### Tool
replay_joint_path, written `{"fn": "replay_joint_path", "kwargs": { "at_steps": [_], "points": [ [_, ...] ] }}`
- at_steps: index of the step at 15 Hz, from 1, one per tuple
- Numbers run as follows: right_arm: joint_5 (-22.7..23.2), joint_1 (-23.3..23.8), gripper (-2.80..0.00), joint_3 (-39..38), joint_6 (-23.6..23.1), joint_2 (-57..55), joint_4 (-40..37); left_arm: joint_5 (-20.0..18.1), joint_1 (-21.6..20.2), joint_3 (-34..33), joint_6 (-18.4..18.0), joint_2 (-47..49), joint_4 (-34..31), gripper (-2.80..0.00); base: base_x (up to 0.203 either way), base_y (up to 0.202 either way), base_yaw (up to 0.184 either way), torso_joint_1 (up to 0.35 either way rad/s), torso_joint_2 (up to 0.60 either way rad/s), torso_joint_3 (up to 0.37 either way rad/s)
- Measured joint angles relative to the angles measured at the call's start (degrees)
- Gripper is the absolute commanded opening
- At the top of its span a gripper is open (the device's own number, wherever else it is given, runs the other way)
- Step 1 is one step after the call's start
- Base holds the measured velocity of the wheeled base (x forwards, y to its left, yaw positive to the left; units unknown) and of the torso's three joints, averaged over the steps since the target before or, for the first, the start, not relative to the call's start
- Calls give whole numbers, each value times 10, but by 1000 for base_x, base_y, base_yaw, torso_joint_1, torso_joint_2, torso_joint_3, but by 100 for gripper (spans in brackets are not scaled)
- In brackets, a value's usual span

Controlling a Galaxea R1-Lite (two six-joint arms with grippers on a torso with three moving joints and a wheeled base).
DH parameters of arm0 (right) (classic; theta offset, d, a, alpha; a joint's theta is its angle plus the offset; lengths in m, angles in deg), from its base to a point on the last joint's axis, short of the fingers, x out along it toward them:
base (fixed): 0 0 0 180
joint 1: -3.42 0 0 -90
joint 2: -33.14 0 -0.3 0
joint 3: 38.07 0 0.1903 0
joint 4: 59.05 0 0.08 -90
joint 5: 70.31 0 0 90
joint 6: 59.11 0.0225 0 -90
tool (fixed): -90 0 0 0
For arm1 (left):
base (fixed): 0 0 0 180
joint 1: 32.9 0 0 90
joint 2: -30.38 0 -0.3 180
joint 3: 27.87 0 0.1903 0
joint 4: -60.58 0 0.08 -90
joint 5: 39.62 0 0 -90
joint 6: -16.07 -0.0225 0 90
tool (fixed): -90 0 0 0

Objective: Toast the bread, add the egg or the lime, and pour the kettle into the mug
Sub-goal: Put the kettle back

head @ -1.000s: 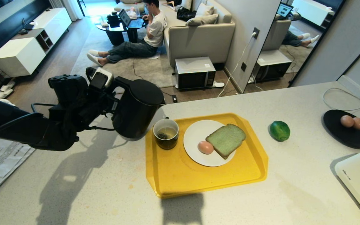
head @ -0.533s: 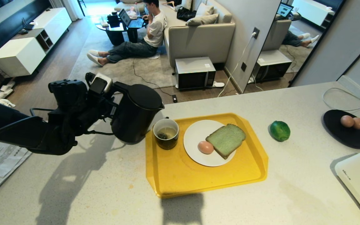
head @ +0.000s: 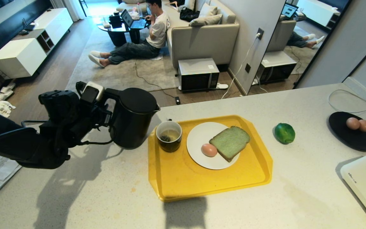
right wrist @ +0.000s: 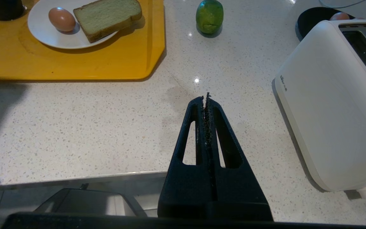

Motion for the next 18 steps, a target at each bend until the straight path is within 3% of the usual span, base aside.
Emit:
{"fn": "replay_joint_path", "kwargs": {
  "at_steps": [3, 13, 14, 18],
  "points": [
    [0, 0, -280, 0, 0, 0, 0, 0, -3, -20, 15, 5, 33, -280, 0, 0, 0, 0, 0, 0],
    [0, 0, -280, 0, 0, 0, 0, -1, -7, -38, 26, 17, 34, -280, 0, 0, 0, 0, 0, 0],
    [0, 0, -280, 0, 0, 0, 0, -1, -9, -42, 26, 17, 34, 0, 0, 0, 0, 0, 0, 0],
    [0, 0, -280, 0, 0, 0, 0, 1, -12, -49, 23, 14, 32, 0, 0, 0, 0, 0, 0, 0]
  ]
}}
